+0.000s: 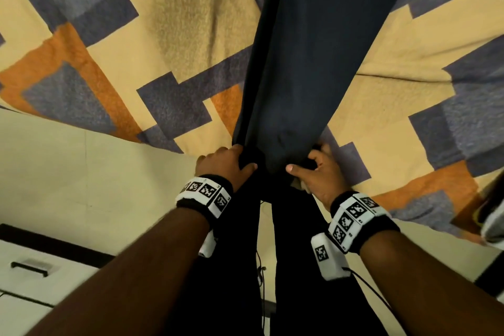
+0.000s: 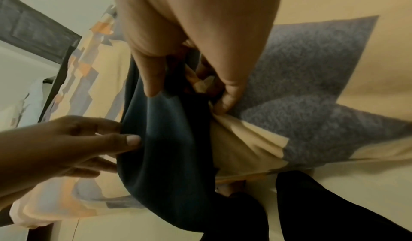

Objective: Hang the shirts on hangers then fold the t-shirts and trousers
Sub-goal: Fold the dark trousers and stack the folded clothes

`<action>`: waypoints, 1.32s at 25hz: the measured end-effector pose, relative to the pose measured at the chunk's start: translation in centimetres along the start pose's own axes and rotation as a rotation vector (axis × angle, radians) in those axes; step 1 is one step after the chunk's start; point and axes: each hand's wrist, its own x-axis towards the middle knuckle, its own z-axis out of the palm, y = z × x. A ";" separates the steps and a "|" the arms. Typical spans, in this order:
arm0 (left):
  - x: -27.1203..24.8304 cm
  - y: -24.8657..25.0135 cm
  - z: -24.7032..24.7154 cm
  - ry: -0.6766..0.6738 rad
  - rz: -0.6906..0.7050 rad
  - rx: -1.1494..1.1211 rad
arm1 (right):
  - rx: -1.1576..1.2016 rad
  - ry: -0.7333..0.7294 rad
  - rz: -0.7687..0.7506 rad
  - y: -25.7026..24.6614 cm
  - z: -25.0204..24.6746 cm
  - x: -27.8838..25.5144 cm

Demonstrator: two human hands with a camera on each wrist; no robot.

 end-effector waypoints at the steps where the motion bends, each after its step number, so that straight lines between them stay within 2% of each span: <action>1: -0.2 -0.3 0.1 0.016 0.030 0.014 | -0.029 0.004 0.005 0.1 0.3 -0.1; 5: -0.3 -1.7 0.5 -0.009 0.166 -0.413 | -0.125 -0.162 0.094 0.0 1.7 -1.0; 6: 0.0 -1.9 0.3 -0.016 0.207 -0.414 | -0.133 -0.163 0.101 -0.2 1.9 -1.2; 8: 0.3 -2.2 0.3 -0.073 0.288 -0.221 | -0.032 -0.105 0.119 -0.4 2.4 -1.8; 10: 0.3 -3.1 0.0 -0.115 0.282 -0.063 | 0.112 -0.021 0.129 -0.4 3.5 -3.1; 11: 0.1 -3.8 -0.3 -0.118 0.262 -0.078 | 0.169 0.015 0.117 -0.4 4.2 -4.1; 13: -0.2 -5.0 -0.8 -0.114 0.236 -0.347 | 0.286 0.031 0.096 -0.4 5.6 -6.0; 15: -0.7 -5.4 -0.6 -0.151 0.236 -0.737 | 0.321 -0.059 0.107 0.0 6.9 -7.6; 16: -1.0 -5.7 -0.4 -0.176 0.240 -0.848 | 0.289 -0.125 0.126 0.5 7.9 -8.0; 18: -1.4 -6.5 0.7 -0.249 0.266 -0.878 | 0.209 -0.291 0.196 1.7 9.7 -8.2; 21: -0.9 -7.8 2.4 -0.292 0.287 -0.754 | 0.043 -0.574 0.250 2.5 10.9 -7.0; 22: -0.6 -8.4 2.6 -0.298 0.274 -0.770 | 0.017 -0.563 0.228 2.3 10.9 -6.4; 24: -0.6 -9.4 2.9 -0.352 0.232 -0.907 | 0.098 -0.309 0.188 1.9 10.8 -5.3; 25: -0.7 -9.7 3.0 -0.390 0.212 -0.983 | 0.235 -0.175 0.166 2.0 10.8 -4.9; 26: -0.9 -10.1 3.1 -0.422 0.184 -1.049 | 0.438 -0.102 0.156 2.2 11.2 -4.7; 28: -1.6 -10.8 3.1 -0.459 0.133 -1.166 | 0.883 -0.086 0.189 2.4 12.5 -5.0; 29: -1.9 -11.1 3.1 -0.457 0.107 -1.212 | 1.017 -0.091 0.210 2.7 13.3 -5.5; 30: -2.0 -11.5 3.2 -0.443 0.085 -1.235 | 1.070 -0.107 0.210 2.9 14.1 -6.0; 33: -2.5 -12.1 3.0 -0.423 0.039 -1.282 | 1.011 -0.117 0.192 3.0 15.7 -7.2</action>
